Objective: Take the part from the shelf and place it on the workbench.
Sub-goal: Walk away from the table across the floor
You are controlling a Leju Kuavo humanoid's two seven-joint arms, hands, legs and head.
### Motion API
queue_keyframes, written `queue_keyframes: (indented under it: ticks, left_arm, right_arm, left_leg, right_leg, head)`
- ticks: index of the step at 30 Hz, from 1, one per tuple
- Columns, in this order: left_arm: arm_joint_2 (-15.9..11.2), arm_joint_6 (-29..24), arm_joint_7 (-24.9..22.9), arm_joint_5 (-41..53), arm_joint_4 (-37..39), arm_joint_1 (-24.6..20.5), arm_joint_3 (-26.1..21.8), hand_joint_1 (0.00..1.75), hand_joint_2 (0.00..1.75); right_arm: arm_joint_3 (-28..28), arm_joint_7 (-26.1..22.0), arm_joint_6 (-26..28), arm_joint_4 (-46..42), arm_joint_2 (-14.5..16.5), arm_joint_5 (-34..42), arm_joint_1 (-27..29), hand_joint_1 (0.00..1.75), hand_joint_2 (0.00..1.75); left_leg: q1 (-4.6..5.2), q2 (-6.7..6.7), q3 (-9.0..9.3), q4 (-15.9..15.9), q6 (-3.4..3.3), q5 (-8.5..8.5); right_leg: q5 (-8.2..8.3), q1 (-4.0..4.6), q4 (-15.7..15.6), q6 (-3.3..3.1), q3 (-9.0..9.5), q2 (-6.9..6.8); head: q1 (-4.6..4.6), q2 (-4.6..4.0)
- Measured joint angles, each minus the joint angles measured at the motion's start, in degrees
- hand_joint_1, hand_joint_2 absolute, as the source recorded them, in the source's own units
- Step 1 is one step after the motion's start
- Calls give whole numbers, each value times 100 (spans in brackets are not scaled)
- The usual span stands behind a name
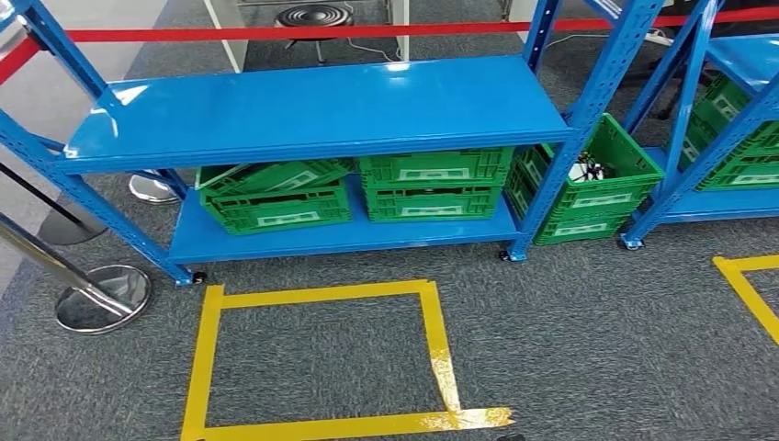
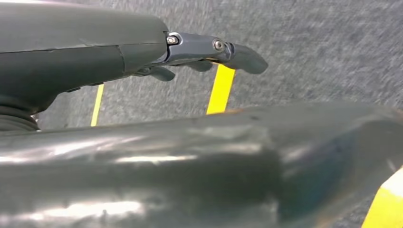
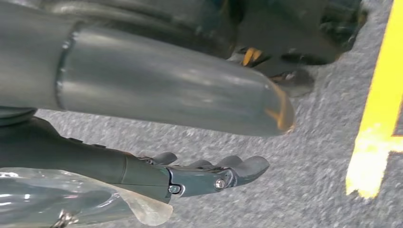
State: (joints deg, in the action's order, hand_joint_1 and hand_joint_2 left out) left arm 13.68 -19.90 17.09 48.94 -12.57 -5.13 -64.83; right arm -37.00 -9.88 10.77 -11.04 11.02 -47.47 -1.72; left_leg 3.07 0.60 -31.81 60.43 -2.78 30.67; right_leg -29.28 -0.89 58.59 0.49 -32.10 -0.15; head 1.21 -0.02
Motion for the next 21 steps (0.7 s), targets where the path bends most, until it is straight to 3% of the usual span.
queue_keyframes:
  ticks: [3,4,5,6,8,9,11,13,15,16,19,20,21]
  left_arm:
    - [8,-2,0,0,0,0,0,0,0]
    - [7,-1,0,0,0,5,0,0,0]
    - [7,0,0,0,0,11,0,0,0]
    - [7,1,0,0,0,16,0,0,0]
    - [9,4,1,1,1,17,0,0,0]
    - [12,5,2,2,1,10,0,0,0]
    - [16,12,3,2,2,-2,1,0,0]
    - [14,16,5,2,2,0,2,0,0]
    - [15,16,8,2,2,10,2,0,0]
    - [15,16,9,2,2,8,2,0,0]
    - [13,57,11,-3,2,7,2,0,0]
    - [9,80,11,-10,2,13,2,0,0]
    - [3,99,11,-23,2,18,2,0,0]
  right_arm:
    - [1,-1,-7,0,-2,-4,-6,0,0]
    - [0,0,-7,0,-3,-3,0,0,0]
    - [-1,1,-6,0,-4,-2,5,0,0]
    - [-2,1,-6,0,-6,-1,7,0,0]
    - [-3,1,-10,0,-7,1,4,0,0]
    - [-3,0,-12,0,-7,1,0,0,0]
    - [-3,0,-14,0,-8,2,-7,0,0]
    - [-3,0,-14,0,-7,2,-11,0,0]
    - [-3,0,-14,0,-6,2,-12,0,0]
    - [-3,0,-14,0,-5,2,-13,0,0]
    - [-2,0,-20,0,-5,-11,0,0,0]
    - [-1,1,-22,0,-5,-23,7,0,0]
    - [-1,3,-24,0,-5,-38,12,0,0]
  left_leg:
    - [-161,-5,-456,1006,195,500]
    - [-222,-7,-594,1292,247,581]
    - [-284,-9,-656,1407,300,553]
    - [-340,-14,-598,1263,349,398]
    - [-429,-28,-238,484,449,-42]
    - [-437,-32,-65,110,471,-176]
    - [-412,-39,68,-209,450,-206]
    - [-384,-42,44,-217,350,-198]
    - [-381,-44,45,-254,237,-229]
    - [-377,-47,45,-273,185,-245]
    - [-304,-52,31,-278,73,-251]
    - [-272,-49,34,-276,53,-249]
    - [-240,-43,41,-274,39,-245]
  right_leg:
    - [-5,-49,-12,-27,19,-23]
    - [-10,-67,-11,-23,22,-30]
    - [-16,-91,-10,-14,27,-33]
    - [-22,-120,-10,3,39,-30]
    - [-39,-174,-10,67,77,-23]
    - [-48,-187,-7,119,89,-18]
    - [-50,-189,-16,232,93,-23]
    - [-33,-199,-61,336,108,-34]
    - [-138,-209,39,379,45,-33]
    - [-285,-199,274,375,-73,-26]
    - [-793,-114,1448,315,-637,-8]
    - [-802,-81,1634,284,-733,-7]
    - [-698,-48,1584,242,-718,-6]
  head:
    - [65,0]
    - [65,0]
    - [65,0]
    - [65,0]
    - [69,-1]
    - [82,-1]
    - [93,-1]
    - [83,-1]
    - [73,-1]
    - [58,-1]
    - [23,0]
    - [23,0]
    - [23,0]
